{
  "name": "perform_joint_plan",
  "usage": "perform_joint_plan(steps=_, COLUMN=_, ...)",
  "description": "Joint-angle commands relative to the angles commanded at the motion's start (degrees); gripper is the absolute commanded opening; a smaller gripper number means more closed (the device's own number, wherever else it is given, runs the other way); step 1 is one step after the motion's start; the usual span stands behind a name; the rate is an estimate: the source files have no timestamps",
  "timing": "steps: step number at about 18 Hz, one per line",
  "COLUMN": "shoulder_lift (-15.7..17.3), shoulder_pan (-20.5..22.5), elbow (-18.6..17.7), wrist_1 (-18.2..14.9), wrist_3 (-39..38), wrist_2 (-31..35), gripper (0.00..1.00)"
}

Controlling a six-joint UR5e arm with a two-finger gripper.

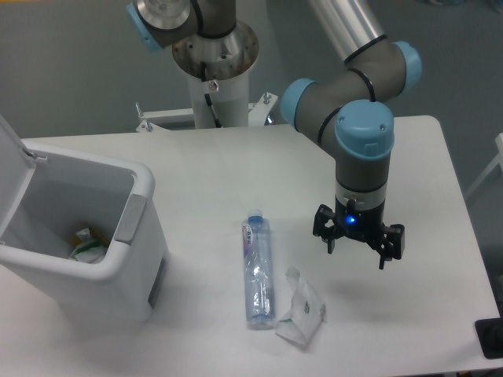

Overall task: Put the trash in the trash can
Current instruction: 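Lower the open gripper over the crumpled clear plastic wrapper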

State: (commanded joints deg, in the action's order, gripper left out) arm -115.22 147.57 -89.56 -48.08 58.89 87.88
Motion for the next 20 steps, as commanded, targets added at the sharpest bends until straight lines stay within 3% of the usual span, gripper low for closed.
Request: perform_joint_plan(steps=20, shoulder_lift=-0.79, shoulder_pan=-2.46, elbow=-1.05, wrist_1=0.0, wrist_3=-6.24, wrist_2=0.62, gripper=1.0)
